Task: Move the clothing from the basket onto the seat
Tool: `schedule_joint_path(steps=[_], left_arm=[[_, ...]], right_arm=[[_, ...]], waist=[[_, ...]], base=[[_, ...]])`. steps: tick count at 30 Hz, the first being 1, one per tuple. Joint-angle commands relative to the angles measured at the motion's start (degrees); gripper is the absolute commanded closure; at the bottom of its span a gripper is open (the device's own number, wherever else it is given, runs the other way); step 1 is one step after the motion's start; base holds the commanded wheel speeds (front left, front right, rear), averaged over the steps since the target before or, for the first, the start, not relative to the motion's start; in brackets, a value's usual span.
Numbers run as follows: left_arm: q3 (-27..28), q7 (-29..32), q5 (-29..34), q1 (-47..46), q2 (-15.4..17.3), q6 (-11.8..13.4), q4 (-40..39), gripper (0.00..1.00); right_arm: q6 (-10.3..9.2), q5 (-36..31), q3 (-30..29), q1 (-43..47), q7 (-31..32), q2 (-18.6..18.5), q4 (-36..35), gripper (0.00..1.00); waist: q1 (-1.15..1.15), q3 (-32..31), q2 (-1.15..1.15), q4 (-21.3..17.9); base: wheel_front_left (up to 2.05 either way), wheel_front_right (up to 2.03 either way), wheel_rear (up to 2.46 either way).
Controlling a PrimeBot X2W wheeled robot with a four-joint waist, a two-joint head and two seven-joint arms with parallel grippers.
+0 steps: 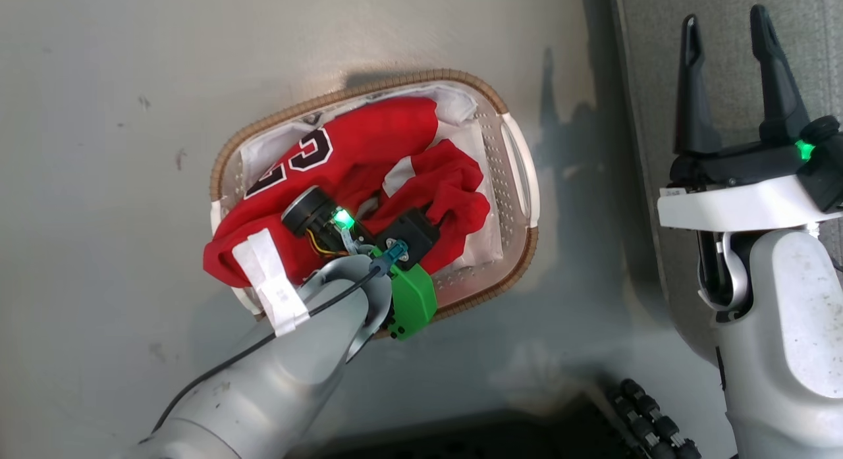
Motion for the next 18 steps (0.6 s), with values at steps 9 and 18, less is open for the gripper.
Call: schedule_joint_path(steps=[9, 18], left_arm=[[3.42, 0.03, 3.76, 5.03, 2.31, 0.64, -6.72, 1.00], [10.30, 0.04, 4.47, 9.40, 7.00, 1.53, -14.79, 1.00]], right_arm=[[-0.04, -1.39, 0.70, 3.91, -0.12, -0.21, 3.30, 0.00], [-0.04, -0.89, 2.57, 8.69, -0.12, -0.22, 6.57, 0.00]], waist=[[-0.01, -12.66, 0.00, 3.25], [-0.01, -24.44, 0.00, 4.34]], base=[[0.00, 0.00, 0.00], [0.00, 0.00, 0.00]])
